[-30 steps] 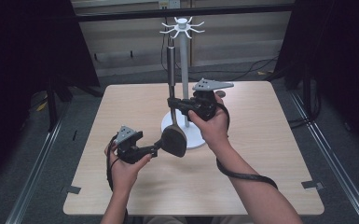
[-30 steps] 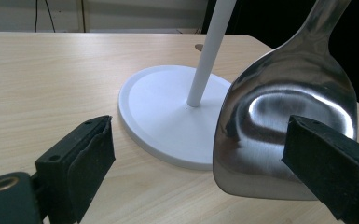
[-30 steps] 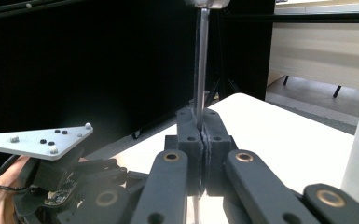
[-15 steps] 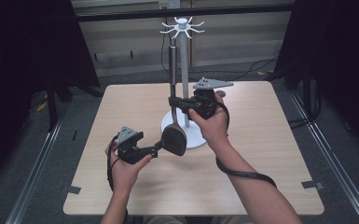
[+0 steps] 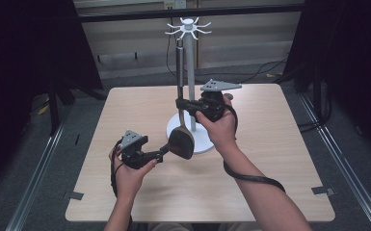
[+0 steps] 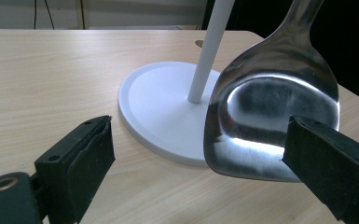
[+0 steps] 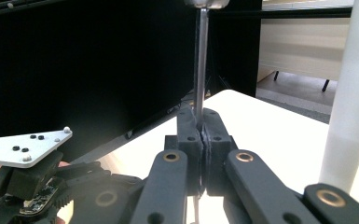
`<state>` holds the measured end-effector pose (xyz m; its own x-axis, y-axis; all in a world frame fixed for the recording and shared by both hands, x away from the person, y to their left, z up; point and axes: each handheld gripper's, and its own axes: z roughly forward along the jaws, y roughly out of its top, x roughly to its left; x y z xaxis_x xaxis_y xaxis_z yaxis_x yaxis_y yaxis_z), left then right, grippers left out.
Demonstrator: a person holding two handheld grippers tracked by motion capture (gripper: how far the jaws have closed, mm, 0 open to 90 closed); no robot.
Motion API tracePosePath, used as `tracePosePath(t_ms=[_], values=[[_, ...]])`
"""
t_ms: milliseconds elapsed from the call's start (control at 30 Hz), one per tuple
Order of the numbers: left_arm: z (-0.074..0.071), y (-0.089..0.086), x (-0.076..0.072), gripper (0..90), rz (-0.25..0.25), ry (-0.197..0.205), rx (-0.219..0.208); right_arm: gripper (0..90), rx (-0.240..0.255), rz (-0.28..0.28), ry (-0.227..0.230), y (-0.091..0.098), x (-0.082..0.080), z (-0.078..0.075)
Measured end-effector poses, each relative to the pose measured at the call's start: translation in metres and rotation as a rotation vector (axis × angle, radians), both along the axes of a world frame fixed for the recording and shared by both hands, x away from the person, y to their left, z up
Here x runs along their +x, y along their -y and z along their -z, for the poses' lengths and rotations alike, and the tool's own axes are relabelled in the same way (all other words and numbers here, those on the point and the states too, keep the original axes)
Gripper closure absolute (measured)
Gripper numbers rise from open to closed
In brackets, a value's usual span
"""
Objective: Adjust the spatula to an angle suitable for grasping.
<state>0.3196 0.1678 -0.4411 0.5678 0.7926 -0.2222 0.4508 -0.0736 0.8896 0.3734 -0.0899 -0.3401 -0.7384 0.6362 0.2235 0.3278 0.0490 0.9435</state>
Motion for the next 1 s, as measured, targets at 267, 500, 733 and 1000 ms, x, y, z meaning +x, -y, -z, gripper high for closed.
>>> tracePosePath(t_ms=[267, 500, 733, 1000], values=[[0.001, 0.001, 0.000, 8.6, 0.005, -0.001, 0.008, 89.1, -0.008, 0.008, 0.005, 0.000, 0.003, 0.000], [0.002, 0.001, 0.000, 8.5, 0.006, -0.002, 0.010, 88.2, -0.007, 0.020, 0.004, 0.003, 0.006, 0.002], [0.002, 0.001, 0.000, 8.3, 0.016, -0.004, 0.030, 87.4, -0.004, 0.029, 0.003, 0.007, 0.009, 0.003], [0.003, 0.002, 0.001, 8.2, 0.021, -0.010, 0.031, 86.4, -0.001, 0.043, -0.006, 0.008, 0.013, 0.004]])
